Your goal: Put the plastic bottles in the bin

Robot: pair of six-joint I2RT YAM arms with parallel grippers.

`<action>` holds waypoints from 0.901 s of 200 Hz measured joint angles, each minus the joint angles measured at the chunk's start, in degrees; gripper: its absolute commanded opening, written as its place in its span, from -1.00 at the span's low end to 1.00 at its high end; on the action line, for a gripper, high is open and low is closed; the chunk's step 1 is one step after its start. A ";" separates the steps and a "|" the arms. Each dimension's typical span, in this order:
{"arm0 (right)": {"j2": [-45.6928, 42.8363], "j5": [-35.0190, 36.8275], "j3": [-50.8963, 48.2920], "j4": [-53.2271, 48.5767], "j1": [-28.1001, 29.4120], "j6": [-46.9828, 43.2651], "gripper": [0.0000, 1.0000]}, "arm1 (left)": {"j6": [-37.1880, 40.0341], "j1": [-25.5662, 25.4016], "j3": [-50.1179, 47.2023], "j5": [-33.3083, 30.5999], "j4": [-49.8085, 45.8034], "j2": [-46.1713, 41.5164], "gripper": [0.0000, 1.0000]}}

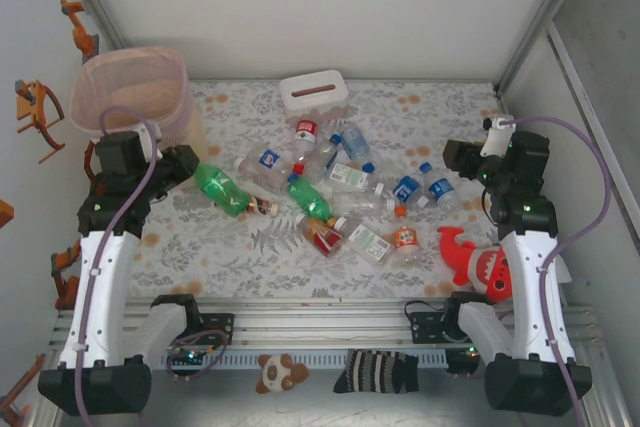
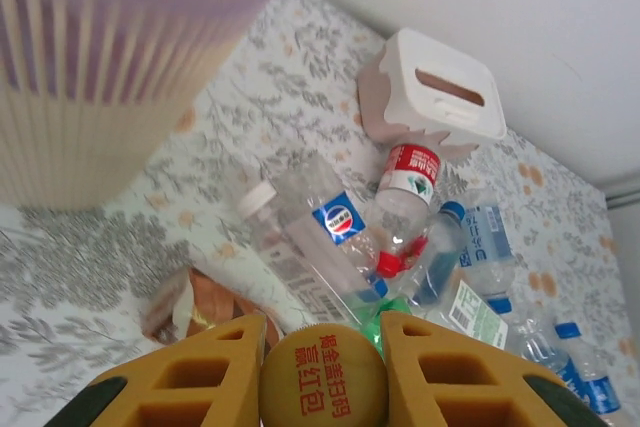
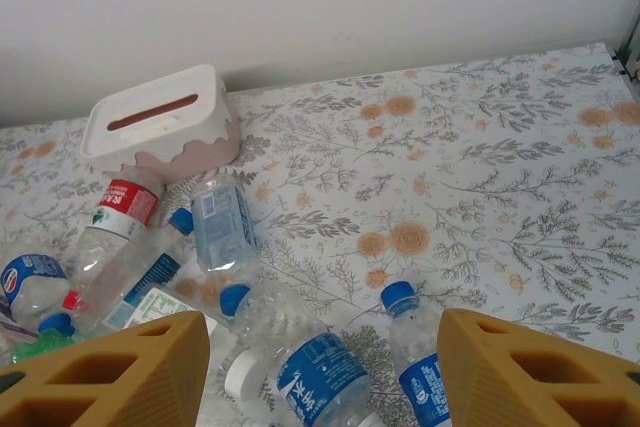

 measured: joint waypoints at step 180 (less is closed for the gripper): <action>0.02 0.02 0.90 -0.87 0.00 -0.02 0.21 | 31.26 4.94 54.75 -20.96 -9.64 24.26 -0.73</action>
